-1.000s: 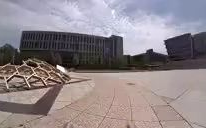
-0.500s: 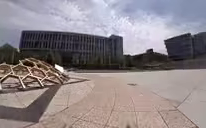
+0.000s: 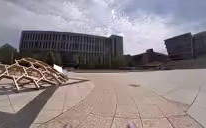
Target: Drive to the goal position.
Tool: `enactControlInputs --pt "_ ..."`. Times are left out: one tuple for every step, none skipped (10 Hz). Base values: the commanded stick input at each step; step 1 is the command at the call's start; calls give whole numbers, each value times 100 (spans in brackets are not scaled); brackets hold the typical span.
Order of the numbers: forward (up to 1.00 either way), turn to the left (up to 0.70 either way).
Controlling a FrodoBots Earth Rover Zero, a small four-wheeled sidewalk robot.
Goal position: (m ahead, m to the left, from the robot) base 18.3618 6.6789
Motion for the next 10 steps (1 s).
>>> enactControlInputs --pt "45 -27" --pt "45 -18" --pt "45 -3" --pt "45 0" --pt "45 0" --pt "45 0" --pt "45 0" --pt "45 0" --pt "45 0" --pt "45 0"
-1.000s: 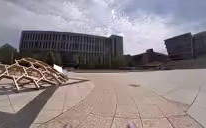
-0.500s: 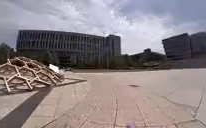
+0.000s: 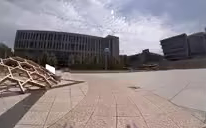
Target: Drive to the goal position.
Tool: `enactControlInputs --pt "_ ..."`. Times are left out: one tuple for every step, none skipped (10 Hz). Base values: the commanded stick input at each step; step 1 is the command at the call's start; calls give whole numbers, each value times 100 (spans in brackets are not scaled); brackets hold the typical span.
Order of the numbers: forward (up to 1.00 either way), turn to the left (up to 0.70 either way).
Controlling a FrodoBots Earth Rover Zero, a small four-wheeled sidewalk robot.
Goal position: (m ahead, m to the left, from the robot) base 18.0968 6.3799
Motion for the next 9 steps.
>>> enactControlInputs --pt "45 0" --pt "45 0" --pt "45 0" --pt "45 0" --pt "45 0" --pt "45 0" --pt "45 0" --pt "45 0" --pt "45 0"
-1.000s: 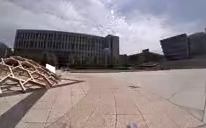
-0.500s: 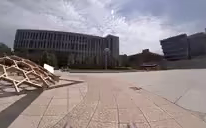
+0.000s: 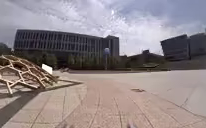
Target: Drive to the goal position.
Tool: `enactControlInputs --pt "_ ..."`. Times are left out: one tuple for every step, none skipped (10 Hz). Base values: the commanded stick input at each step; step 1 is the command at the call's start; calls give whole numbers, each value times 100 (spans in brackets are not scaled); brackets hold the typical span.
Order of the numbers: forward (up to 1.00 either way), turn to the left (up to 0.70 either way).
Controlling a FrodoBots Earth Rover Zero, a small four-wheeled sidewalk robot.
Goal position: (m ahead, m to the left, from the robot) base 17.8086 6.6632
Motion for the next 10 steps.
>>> enactControlInputs --pt "45 0" --pt "45 0" --pt "45 0" --pt "45 0" --pt "45 0" --pt "45 0" --pt "45 0" --pt "45 0" --pt "45 0" --pt "45 0"
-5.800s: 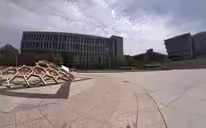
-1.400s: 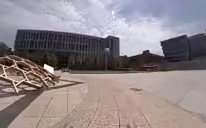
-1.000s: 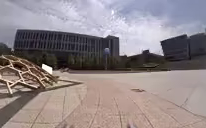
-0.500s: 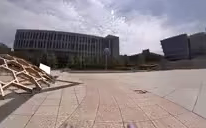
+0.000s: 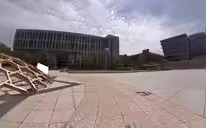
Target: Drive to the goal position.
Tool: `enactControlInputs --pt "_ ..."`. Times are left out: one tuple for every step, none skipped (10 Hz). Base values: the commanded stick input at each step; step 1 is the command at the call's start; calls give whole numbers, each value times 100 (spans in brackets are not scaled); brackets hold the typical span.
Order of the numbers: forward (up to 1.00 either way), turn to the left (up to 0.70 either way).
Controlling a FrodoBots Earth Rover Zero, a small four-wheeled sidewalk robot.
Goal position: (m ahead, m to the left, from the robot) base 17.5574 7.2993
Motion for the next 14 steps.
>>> enactControlInputs --pt "45 0" --pt "45 0" --pt "45 0" --pt "45 0" --pt "45 0" --pt "45 0" --pt "45 0" --pt "45 0" --pt "45 0" --pt "45 0" --pt "45 0" --pt "45 0" --pt "45 0" --pt "45 0"
